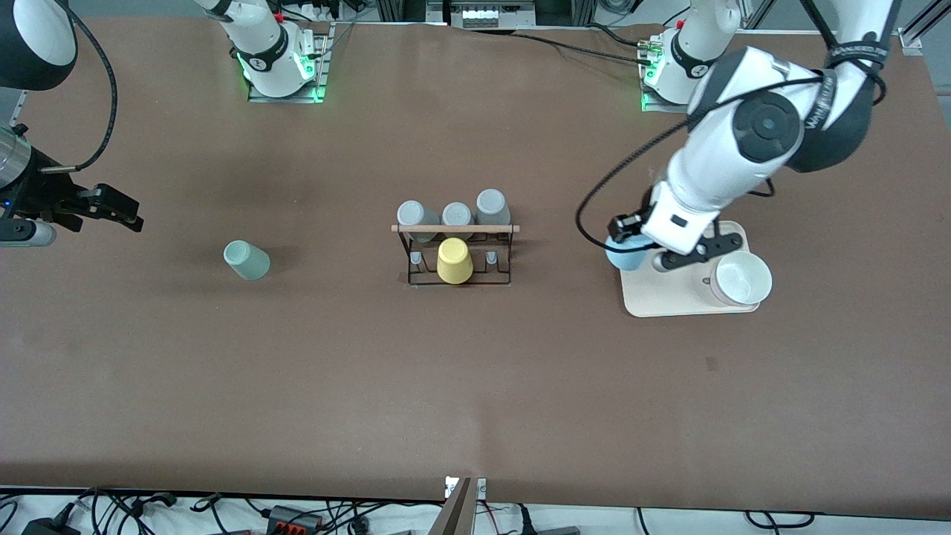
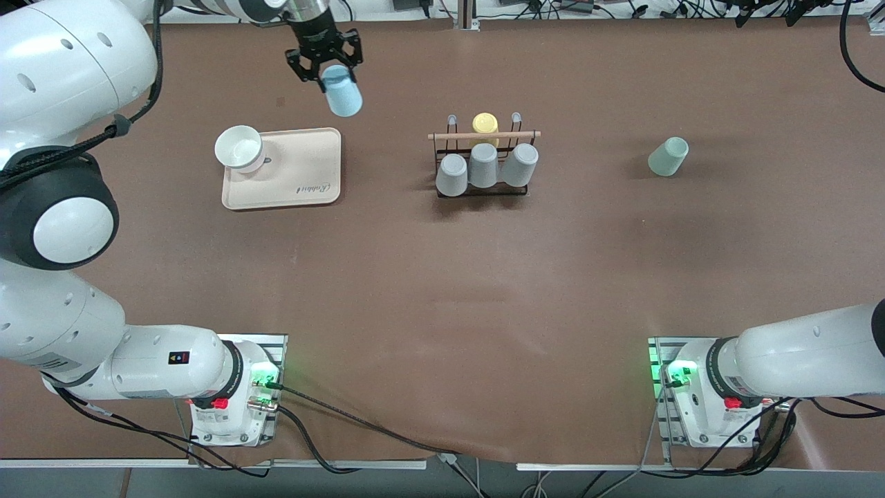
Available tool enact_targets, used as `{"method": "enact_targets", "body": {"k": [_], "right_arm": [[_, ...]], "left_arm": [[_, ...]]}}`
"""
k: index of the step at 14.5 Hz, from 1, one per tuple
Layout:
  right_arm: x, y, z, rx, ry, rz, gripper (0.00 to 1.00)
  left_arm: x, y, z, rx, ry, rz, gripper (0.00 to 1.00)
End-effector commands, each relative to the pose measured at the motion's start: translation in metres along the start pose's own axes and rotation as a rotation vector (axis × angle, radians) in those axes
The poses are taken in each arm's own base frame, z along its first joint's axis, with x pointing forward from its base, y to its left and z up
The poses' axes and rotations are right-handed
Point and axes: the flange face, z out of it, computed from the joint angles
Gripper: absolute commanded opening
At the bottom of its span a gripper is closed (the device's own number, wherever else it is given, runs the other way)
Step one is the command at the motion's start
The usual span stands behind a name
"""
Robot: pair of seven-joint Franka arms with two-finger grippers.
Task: Hang scattered cups on rack with three cups
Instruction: 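Lift the blue cup with the left gripper and carry it to the rack, then lower the blue cup onto the rack peg beside the yellow cup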
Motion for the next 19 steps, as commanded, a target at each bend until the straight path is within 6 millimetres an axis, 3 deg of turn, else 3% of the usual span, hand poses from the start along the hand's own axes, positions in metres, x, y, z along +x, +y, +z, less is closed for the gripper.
{"method": "enact_targets", "body": {"k": [1,3,6,10,15,19], "right_arm": [[0.001,-0.003,-0.003,-0.009,0.01,-0.01,1.0],[0.001,-0.003,-0.003,-0.003,0.011,-0.009,1.0],[0.001,0.005,-0.001,-0.006,0.004,0.003,1.0],[0.003,0.002,0.005,-0.001,-0.003,0.0,1.0],[0.008,0.0,0.014,-0.006,-0.008,-0.004,1.0],[0.008,-0.001,0.021,-0.004,-0.023,-0.002,1.0]], "left_arm": [[-0.015,0.042,0.005,-0.064,-0.02,-0.062,0.49],[-0.029,0.07,0.016,-0.093,-0.011,-0.096,0.49],[-0.026,0.112,0.022,-0.137,-0.029,-0.137,0.49],[-0.029,0.164,0.046,-0.116,0.039,-0.209,0.49],[-0.044,0.191,0.073,-0.049,0.063,-0.216,0.49],[-0.057,0.198,0.093,-0.021,0.049,-0.194,0.49]]}}
